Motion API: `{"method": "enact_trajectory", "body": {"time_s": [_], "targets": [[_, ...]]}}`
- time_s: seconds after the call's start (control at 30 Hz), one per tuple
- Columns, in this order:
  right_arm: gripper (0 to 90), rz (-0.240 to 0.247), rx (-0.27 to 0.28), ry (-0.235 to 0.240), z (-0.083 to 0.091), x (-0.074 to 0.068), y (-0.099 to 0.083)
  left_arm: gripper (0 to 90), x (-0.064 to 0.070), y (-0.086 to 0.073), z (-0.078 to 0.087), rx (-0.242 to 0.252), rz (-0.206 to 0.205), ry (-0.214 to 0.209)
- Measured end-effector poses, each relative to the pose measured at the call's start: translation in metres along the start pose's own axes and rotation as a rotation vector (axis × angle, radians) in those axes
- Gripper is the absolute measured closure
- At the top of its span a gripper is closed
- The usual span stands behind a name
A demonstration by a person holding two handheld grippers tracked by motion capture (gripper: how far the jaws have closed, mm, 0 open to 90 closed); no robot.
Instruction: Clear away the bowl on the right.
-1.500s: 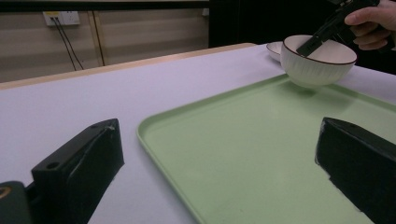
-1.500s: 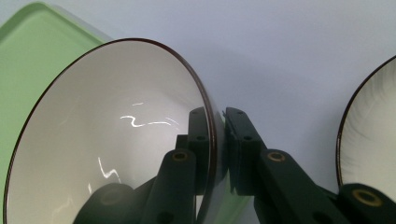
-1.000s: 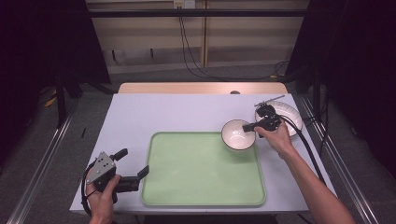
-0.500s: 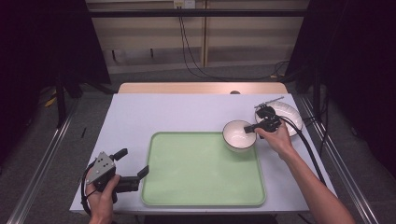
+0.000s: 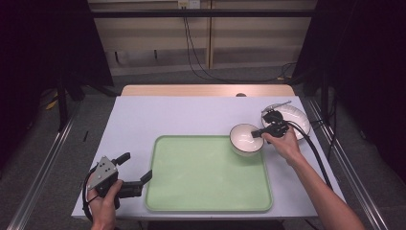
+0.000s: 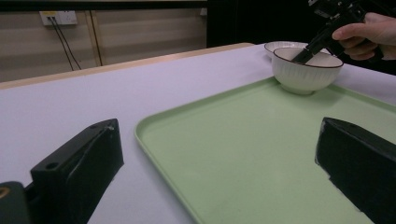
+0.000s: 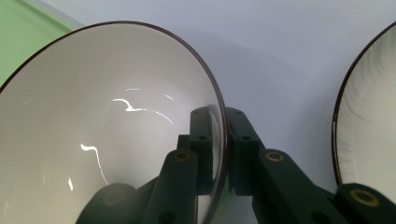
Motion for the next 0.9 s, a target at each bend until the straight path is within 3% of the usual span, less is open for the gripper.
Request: {"method": "enact_trajectory", "body": {"time_s": [0.1, 0.5, 0.63, 0.83, 0.9], "targets": [[82.0, -0.016, 0.004, -0.016, -0.0006, -0.0022, -0.0015, 0.9, -0.0003, -0.0005, 0.0005, -0.004, -0.002, -0.001], [73.5, 0.024, 0.035, -0.008, -0.005, -0.0029, -0.0007, 0.9, -0.0007, -0.0002, 0.0004, 0.001, 0.001, 0.002], [61.6, 0.024, 0.048, -0.025, -0.0026, -0.0021, 0.0007, 0.9, -0.0003, 0.0001, 0.0001, 0.004, 0.002, 0.003], [36.5, 0.007, 0.067, -0.014, -0.0003, -0.0001, 0.0011, 0.8, -0.0007, 0.0, 0.0006, 0.001, -0.001, 0.003], [27.0, 0.027, 0.071, -0.012, -0.0002, -0.0011, 0.0013, 0.8, -0.0007, -0.0005, 0.0006, 0.0, 0.005, 0.004]]}}
Point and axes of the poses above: each handheld gripper's, and its own axes: z roughly backward along the jaws, y roughly out of its top, x roughly to its right, the point moved 2 cm from there along -z, roughly forward along the jaws, and after that the axes turned 13 degrees about -z, right-handed, at the moved point
